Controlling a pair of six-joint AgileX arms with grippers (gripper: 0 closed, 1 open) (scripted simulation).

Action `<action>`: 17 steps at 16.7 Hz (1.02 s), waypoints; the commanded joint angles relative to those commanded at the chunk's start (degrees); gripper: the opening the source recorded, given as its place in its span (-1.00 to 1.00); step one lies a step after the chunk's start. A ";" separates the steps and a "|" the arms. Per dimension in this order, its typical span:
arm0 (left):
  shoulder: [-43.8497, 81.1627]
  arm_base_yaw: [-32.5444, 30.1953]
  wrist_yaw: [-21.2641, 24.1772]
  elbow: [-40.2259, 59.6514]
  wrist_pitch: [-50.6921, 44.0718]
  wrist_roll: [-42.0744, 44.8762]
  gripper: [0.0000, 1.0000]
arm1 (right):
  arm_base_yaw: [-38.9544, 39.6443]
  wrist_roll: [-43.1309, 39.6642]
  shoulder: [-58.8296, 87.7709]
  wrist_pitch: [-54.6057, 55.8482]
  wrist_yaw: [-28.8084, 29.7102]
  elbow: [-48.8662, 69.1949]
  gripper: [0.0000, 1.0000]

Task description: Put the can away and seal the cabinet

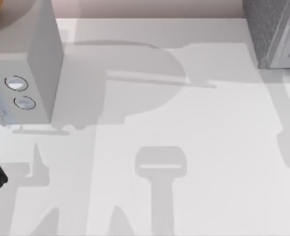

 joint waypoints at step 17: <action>0.00 0.00 0.00 0.00 0.00 0.00 1.00 | -1.23 -0.21 -29.68 9.67 -1.75 -39.47 1.00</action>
